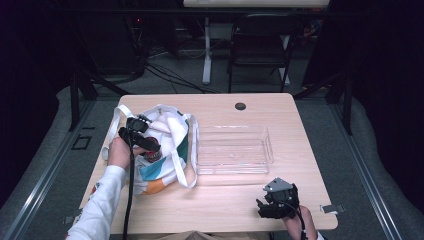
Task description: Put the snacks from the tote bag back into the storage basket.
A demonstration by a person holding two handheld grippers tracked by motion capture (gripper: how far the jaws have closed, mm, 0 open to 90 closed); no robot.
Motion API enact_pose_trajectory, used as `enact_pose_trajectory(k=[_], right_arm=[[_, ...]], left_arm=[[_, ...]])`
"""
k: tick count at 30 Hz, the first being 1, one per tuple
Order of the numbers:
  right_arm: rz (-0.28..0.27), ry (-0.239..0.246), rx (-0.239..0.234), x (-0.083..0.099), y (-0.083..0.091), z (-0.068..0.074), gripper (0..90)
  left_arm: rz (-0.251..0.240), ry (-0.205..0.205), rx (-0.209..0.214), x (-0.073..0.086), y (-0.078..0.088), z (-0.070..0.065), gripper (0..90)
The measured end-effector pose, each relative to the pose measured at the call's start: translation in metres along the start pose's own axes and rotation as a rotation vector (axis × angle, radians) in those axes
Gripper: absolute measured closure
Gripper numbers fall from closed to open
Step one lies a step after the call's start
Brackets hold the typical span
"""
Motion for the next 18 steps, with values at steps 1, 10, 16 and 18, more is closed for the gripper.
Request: enact_pose_trajectory(k=[1, 10, 16, 18], right_arm=[[0.000, -0.001, 0.002, 0.0001, 0.0002, 0.0000, 14.2], [-0.003, -0.003, 0.001, 0.0007, 0.0011, -0.0010, 14.3], [0.000, 0.001, 0.005, 0.0004, 0.0014, -0.0011, 14.3], [0.000, 0.002, 0.005, 0.0004, 0.0014, -0.0011, 14.3]], left_arm=[[0.001, 0.001, 0.000, -0.0003, -0.0009, -0.0003, 0.6], [0.026, -0.018, 0.007, -0.0031, -0.0067, -0.0024, 7.2], [0.033, -0.030, 0.009, -0.0021, -0.0077, -0.0031, 15.4], [0.036, -0.035, 0.007, -0.0019, -0.0090, -0.0035, 15.5]])
Point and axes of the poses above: each handheld gripper's, and its own axes: y roughly backward along the jaws, x roughly out of its underside, z roughly to its left, the point moved 1 cm from there along -y, roughly forward along the jaws, and after that the axes turned 9 degrees about -y, right-handed, at the moved point
